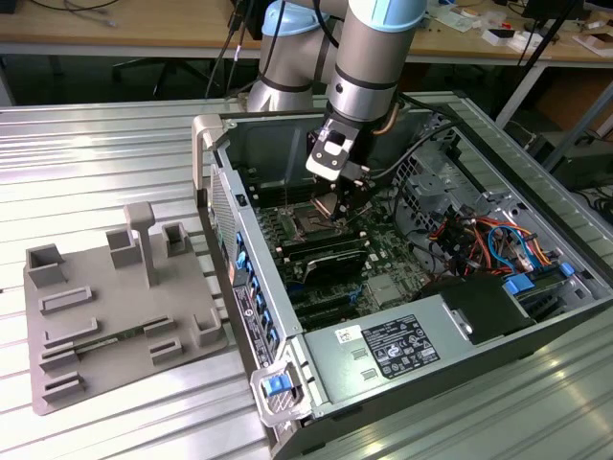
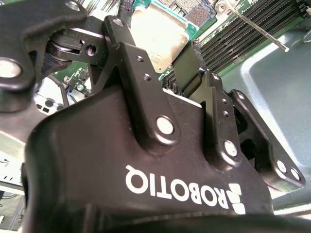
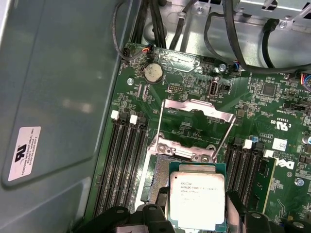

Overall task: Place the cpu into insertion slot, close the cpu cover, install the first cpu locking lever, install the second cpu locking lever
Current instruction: 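Place the cpu into insertion slot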

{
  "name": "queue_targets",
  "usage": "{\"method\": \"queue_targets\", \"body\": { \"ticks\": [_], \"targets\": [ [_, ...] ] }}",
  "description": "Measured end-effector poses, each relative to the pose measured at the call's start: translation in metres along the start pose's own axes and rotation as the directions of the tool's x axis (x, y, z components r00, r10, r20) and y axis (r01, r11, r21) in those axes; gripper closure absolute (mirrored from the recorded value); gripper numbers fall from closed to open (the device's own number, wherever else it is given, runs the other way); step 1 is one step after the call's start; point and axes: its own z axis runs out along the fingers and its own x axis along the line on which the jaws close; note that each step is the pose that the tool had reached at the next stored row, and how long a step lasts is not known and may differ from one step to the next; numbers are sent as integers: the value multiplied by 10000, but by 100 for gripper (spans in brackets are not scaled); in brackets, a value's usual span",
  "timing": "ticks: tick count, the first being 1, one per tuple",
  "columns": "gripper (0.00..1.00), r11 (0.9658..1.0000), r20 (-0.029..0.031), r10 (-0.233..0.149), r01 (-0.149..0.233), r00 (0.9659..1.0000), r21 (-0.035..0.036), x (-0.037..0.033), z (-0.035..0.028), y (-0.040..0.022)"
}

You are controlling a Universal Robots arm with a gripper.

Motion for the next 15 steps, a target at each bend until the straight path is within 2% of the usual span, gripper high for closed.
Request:
{"method": "queue_targets", "body": {
  "ticks": [15],
  "targets": [
    [45,9999,6,156,-156,9999,6,0,0,0]
  ]
}}
